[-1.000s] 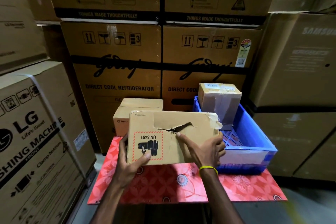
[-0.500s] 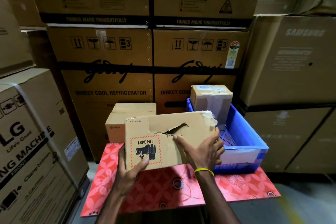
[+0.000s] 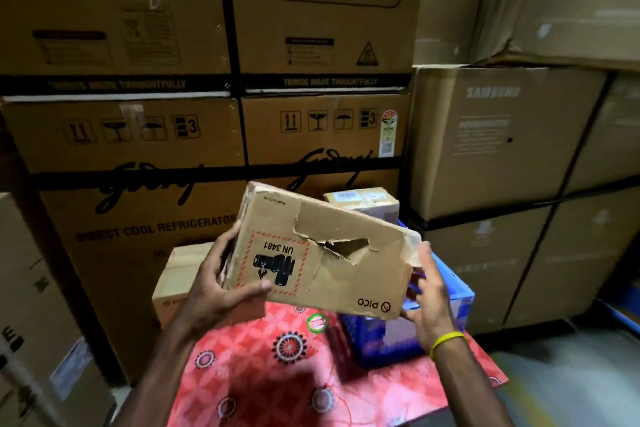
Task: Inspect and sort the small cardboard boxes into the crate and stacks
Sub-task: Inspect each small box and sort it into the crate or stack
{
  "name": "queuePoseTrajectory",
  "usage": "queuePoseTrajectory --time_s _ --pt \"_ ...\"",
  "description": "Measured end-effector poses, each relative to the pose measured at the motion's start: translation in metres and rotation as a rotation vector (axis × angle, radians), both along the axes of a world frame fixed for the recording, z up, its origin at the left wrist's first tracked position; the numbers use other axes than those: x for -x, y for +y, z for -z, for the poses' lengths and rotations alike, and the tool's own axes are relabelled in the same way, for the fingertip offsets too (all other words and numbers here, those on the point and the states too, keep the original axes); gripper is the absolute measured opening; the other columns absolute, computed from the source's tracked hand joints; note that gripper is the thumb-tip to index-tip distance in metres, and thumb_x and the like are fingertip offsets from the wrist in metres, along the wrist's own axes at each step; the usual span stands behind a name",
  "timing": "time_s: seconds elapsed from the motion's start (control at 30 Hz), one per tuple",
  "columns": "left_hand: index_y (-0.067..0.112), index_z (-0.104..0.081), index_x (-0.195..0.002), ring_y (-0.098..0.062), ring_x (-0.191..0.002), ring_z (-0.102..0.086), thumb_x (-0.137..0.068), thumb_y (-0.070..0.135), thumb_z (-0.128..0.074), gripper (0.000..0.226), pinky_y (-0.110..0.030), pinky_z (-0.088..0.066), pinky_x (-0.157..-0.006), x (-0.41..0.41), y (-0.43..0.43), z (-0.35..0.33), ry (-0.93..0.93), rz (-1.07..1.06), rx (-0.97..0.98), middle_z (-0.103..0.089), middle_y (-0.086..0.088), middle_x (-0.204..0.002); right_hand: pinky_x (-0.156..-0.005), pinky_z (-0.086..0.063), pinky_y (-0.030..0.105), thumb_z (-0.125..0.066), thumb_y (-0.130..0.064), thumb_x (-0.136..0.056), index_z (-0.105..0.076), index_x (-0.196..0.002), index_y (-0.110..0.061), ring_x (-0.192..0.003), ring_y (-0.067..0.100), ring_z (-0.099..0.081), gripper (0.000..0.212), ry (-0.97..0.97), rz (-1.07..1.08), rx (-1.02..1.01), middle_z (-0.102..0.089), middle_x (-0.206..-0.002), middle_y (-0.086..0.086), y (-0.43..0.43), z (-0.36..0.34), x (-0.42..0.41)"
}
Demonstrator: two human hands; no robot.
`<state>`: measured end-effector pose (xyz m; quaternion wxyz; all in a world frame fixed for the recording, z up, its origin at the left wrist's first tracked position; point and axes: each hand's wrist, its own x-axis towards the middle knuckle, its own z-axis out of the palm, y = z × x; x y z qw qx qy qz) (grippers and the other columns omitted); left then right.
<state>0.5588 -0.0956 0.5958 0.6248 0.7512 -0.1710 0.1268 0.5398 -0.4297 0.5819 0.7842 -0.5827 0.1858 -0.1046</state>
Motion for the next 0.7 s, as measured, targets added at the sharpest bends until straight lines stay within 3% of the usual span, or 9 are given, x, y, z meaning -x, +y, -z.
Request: queuePoseTrajectory --time_s 0.1,0.2,0.33,0.43,0.47,0.53,0.6,0.67,0.7 --pt "0.037 -0.042 -0.156 -0.014 -0.141 -0.054 -0.058 0.034 -0.099 0.113 -0.041 -0.054 -0.109 -0.026 0.003 -0.029 -0.062 0.138 -0.12 -0.052 0.007 -0.155 -0.077 -0.06 0.046 -0.051 -0.083 -0.087 -0.075 -0.107 -0.027 -0.093 0.028 -0.072 0.064 0.038 0.05 -0.034 -0.08 -0.102 0.003 -0.015 -0.012 0.003" --pt "0.035 -0.05 -0.152 -0.005 -0.148 -0.04 -0.054 0.055 -0.098 0.111 -0.031 -0.046 -0.117 -0.047 -0.007 -0.057 -0.203 0.171 -0.189 -0.035 0.011 -0.16 -0.086 -0.059 0.054 -0.059 -0.068 -0.091 -0.081 -0.102 -0.026 -0.093 0.034 -0.072 0.049 0.049 -0.013 -0.106 -0.082 -0.098 0.005 -0.024 -0.013 0.009" --pt "0.03 -0.055 -0.144 -0.021 -0.139 -0.055 -0.051 0.038 -0.102 0.105 -0.043 -0.059 -0.101 -0.063 -0.047 -0.067 -0.188 0.122 0.217 -0.046 -0.006 -0.155 -0.099 -0.049 0.072 -0.056 -0.048 -0.099 -0.084 -0.108 -0.026 -0.093 0.036 -0.072 0.036 -0.034 -0.025 -0.361 -0.08 -0.108 0.011 -0.02 0.004 0.014" --pt "0.021 -0.048 -0.141 -0.029 -0.125 -0.067 -0.052 0.03 -0.099 0.104 -0.051 -0.061 -0.097 -0.064 -0.094 -0.05 -0.093 0.049 0.377 -0.068 -0.008 -0.135 -0.08 -0.061 0.064 -0.051 -0.037 -0.105 -0.075 -0.12 -0.014 -0.085 0.032 -0.077 0.037 -0.094 -0.008 -0.504 -0.081 -0.108 0.013 -0.001 0.015 0.016" --pt "0.02 -0.048 -0.14 -0.028 -0.123 -0.068 -0.051 0.031 -0.099 0.102 -0.05 -0.061 -0.098 -0.061 -0.11 -0.041 -0.08 0.054 0.377 -0.07 -0.006 -0.132 -0.084 -0.061 0.064 -0.054 -0.035 -0.103 -0.072 -0.125 -0.011 -0.093 0.034 -0.076 0.038 -0.117 0.006 -0.535 -0.079 -0.116 0.015 0.004 0.02 0.015" --pt "0.023 -0.045 -0.142 -0.021 -0.123 -0.068 -0.05 0.033 -0.099 0.107 -0.044 -0.059 -0.101 -0.055 -0.135 -0.022 -0.051 0.072 0.359 -0.069 0.0 -0.135 -0.098 -0.054 0.067 -0.069 -0.035 -0.089 -0.063 -0.14 -0.007 -0.116 0.041 -0.069 0.059 -0.172 0.022 -0.58 -0.071 -0.133 0.019 0.013 0.032 0.012" --pt "0.032 -0.028 -0.156 -0.015 -0.134 -0.06 -0.048 0.044 -0.102 0.132 -0.042 -0.052 -0.111 -0.049 -0.157 -0.006 -0.006 0.077 0.31 -0.058 0.006 -0.15 -0.094 -0.056 0.064 -0.095 -0.04 -0.062 -0.057 -0.147 -0.008 -0.124 0.043 -0.066 0.098 -0.239 0.046 -0.586 -0.066 -0.141 0.021 0.015 0.042 0.01" --pt "0.053 0.012 -0.159 -0.016 -0.154 -0.035 -0.04 0.069 -0.099 0.164 -0.049 -0.036 -0.124 -0.05 -0.176 0.008 0.052 0.027 0.222 -0.028 0.005 -0.17 -0.078 -0.062 0.053 -0.106 -0.04 -0.037 -0.058 -0.145 -0.011 -0.102 0.038 -0.075 0.122 -0.282 0.033 -0.568 -0.069 -0.136 0.02 0.013 0.052 0.009" --pt "0.057 0.027 -0.152 -0.018 -0.16 -0.02 -0.034 0.081 -0.092 0.169 -0.05 -0.027 -0.128 -0.051 -0.184 0.01 0.066 -0.014 0.17 -0.013 0.003 -0.174 -0.071 -0.063 0.049 -0.106 -0.036 -0.038 -0.058 -0.144 -0.011 -0.091 0.035 -0.077 0.12 -0.303 0.025 -0.559 -0.072 -0.13 0.02 0.012 0.057 0.009"
